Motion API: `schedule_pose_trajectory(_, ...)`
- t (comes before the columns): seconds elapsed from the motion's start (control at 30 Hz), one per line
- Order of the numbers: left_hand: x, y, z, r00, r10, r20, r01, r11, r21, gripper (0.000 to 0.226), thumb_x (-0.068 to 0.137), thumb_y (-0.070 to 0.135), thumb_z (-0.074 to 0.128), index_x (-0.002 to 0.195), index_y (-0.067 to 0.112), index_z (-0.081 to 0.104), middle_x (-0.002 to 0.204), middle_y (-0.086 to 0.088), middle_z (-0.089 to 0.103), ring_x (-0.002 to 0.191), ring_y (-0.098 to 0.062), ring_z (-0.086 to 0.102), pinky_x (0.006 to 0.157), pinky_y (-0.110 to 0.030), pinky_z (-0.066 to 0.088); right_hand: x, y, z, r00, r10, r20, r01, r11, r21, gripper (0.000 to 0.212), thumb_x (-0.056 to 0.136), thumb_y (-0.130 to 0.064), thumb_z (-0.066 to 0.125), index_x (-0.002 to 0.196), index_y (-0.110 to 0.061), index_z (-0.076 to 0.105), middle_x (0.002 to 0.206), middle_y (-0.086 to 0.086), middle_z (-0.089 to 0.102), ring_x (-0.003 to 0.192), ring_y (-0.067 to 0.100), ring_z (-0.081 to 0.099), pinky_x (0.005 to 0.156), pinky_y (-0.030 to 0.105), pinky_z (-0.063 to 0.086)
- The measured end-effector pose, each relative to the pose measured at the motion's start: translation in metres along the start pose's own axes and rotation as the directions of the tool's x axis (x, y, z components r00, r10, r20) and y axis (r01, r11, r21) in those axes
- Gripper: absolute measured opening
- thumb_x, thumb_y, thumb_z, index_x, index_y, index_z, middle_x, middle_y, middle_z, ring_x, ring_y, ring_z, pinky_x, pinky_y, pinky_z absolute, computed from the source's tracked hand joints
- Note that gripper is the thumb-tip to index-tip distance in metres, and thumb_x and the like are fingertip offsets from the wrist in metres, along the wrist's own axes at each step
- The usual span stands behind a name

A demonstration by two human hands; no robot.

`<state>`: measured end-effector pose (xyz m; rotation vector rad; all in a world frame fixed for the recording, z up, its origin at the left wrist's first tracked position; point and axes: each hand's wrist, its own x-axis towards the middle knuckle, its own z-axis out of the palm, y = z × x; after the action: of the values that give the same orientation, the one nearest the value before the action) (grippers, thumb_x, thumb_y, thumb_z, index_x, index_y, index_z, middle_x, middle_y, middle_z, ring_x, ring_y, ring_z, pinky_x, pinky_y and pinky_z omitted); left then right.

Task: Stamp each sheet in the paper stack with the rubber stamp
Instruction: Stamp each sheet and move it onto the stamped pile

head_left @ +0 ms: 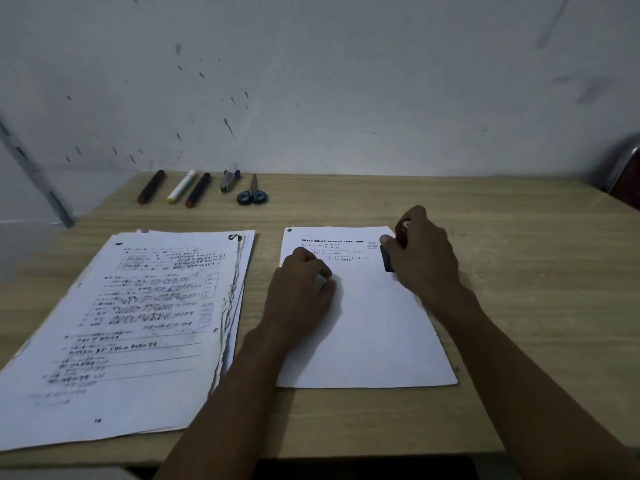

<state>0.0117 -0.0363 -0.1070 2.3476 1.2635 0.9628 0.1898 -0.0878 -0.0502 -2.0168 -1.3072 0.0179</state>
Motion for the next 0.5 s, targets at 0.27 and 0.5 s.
schedule_pose_trajectory(0.27, 0.001, 0.000, 0.001, 1.000, 0.005, 0.008, -0.005, 1.000, -0.006, 0.016, 0.079, 0.024, 0.060, 0.087, 0.015, 0.070, 0.099, -0.003, 0.057, 0.093, -0.025, 0.057, 0.079, -0.042, 0.048, 0.003, -0.003, 0.014, 0.994, 0.026, 0.107, -0.011, 0.991, -0.133, 0.033, 0.093, -0.031, 0.062, 0.115, -0.012, 0.045, 0.112, 0.011, 0.060, 0.097, 0.033, 0.058, 0.077, 0.040, 0.048)
schedule_pose_trajectory(0.5, 0.000, 0.002, -0.002, 1.000, 0.000, 0.010, 0.000, 1.000, -0.020, 0.018, 0.079, 0.024, 0.058, 0.088, 0.014, 0.070, 0.100, -0.004, 0.057, 0.093, -0.026, 0.057, 0.080, -0.042, 0.048, 0.010, -0.009, 0.013, 0.994, 0.034, 0.107, -0.008, 0.973, -0.232, 0.052, 0.083, -0.049, 0.068, 0.114, -0.014, 0.045, 0.109, 0.008, 0.059, 0.099, 0.031, 0.058, 0.079, 0.039, 0.047)
